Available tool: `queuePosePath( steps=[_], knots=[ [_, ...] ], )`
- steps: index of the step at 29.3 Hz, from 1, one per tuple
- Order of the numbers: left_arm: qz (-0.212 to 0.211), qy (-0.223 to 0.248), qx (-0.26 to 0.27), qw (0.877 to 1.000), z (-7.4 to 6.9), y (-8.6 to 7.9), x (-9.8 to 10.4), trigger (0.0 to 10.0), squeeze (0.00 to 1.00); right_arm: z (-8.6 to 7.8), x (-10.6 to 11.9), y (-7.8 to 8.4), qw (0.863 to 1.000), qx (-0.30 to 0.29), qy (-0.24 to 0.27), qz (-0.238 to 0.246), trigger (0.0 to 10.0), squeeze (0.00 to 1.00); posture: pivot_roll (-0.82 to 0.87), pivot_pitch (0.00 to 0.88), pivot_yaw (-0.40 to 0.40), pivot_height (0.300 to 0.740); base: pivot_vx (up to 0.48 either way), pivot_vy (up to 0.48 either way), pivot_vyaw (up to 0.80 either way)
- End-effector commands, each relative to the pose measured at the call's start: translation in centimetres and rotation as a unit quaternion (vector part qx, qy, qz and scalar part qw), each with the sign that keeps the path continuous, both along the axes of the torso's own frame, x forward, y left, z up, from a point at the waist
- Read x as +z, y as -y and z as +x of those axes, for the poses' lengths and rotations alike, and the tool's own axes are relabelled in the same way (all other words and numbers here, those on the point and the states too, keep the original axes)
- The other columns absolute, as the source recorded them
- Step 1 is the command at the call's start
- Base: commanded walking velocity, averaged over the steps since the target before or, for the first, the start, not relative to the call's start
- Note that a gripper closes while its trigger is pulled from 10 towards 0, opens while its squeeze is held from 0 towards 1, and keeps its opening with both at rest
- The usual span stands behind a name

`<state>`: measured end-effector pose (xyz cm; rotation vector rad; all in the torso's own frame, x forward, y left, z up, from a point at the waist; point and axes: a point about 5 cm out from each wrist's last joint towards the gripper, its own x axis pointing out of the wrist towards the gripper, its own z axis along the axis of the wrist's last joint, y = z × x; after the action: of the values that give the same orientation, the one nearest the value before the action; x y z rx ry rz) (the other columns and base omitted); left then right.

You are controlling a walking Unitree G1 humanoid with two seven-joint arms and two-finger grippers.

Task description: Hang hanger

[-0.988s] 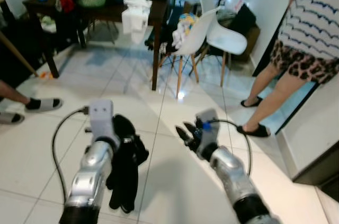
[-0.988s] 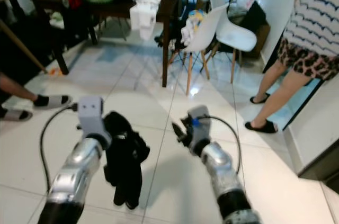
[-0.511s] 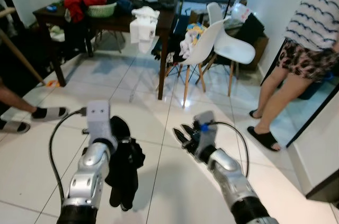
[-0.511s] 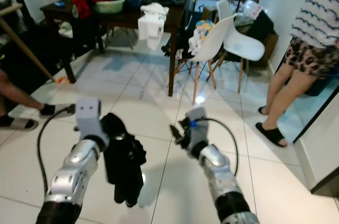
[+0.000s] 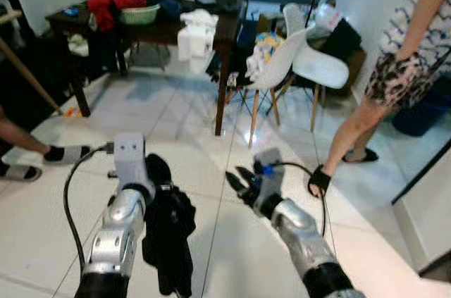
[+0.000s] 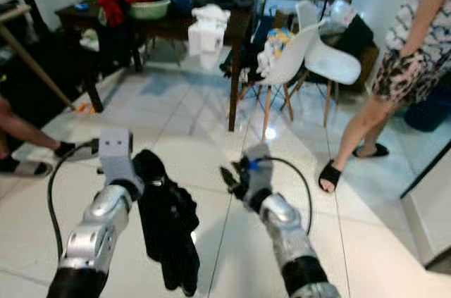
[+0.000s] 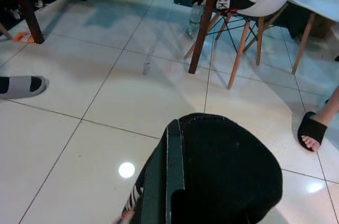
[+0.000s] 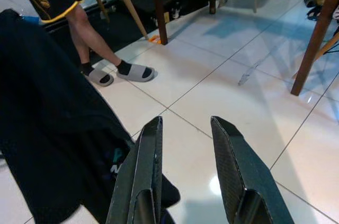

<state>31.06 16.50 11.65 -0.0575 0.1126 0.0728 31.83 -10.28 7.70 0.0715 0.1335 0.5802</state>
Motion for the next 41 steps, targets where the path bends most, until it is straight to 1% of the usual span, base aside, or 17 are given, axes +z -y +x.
queuePosePath(
  steps=[1,41],
  knots=[
    [-0.001,0.003,-0.009,1.000,0.08,0.44,0.21,10.0,0.00,-0.04,-0.29,0.78,1.000,-0.009,-0.009,-0.005,10.0,0.00,-0.02,0.000,-0.055,0.740,0.304,0.000,-0.80],
    [-0.007,0.005,-0.013,1.000,-0.15,0.38,0.18,10.0,0.00,-0.15,-0.61,0.55,1.000,-0.005,-0.017,-0.009,10.0,0.00,-0.02,0.000,-0.054,0.740,0.320,0.000,0.00]
  ],
)
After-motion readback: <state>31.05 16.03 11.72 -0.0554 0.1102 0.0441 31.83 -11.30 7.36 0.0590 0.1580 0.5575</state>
